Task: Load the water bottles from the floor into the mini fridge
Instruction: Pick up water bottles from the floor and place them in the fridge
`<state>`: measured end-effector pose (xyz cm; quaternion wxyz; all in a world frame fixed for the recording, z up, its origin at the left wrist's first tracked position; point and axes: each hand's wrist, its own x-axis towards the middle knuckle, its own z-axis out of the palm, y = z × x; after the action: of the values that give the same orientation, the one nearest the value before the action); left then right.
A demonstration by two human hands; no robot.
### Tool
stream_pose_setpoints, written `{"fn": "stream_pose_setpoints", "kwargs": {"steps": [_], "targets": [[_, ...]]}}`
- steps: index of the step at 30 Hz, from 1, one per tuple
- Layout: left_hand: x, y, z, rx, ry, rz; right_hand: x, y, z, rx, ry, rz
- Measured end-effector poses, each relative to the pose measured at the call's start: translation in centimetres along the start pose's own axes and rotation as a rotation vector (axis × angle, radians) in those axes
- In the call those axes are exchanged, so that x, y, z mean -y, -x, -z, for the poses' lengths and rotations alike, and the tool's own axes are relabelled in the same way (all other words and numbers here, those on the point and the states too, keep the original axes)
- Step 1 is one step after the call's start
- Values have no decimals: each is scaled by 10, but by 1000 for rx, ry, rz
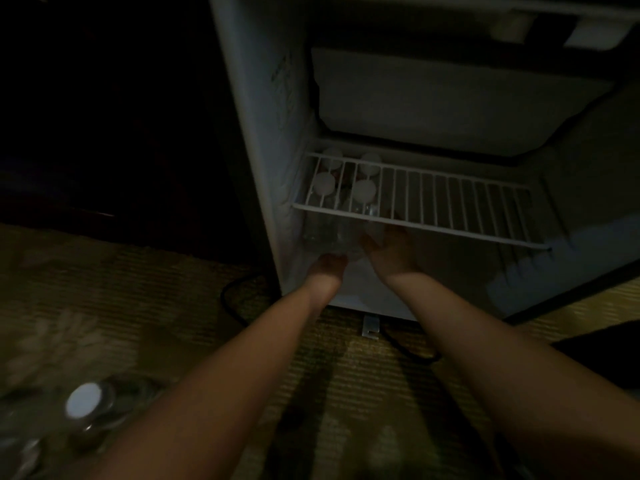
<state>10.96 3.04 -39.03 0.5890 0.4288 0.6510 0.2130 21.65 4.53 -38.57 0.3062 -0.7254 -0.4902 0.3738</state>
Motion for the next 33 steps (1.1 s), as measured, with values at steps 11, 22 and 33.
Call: {"fn": "stream_pose_setpoints", "kwargs": {"steps": [11, 22, 33], "targets": [[16, 72, 46, 216, -283, -105, 23, 78, 24, 297, 456, 27], [4, 213, 162, 76, -738, -285, 156, 200, 39, 693, 792, 274], [76, 339, 288, -70, -1006, -49, 235, 336, -43, 693, 869, 613]]}}
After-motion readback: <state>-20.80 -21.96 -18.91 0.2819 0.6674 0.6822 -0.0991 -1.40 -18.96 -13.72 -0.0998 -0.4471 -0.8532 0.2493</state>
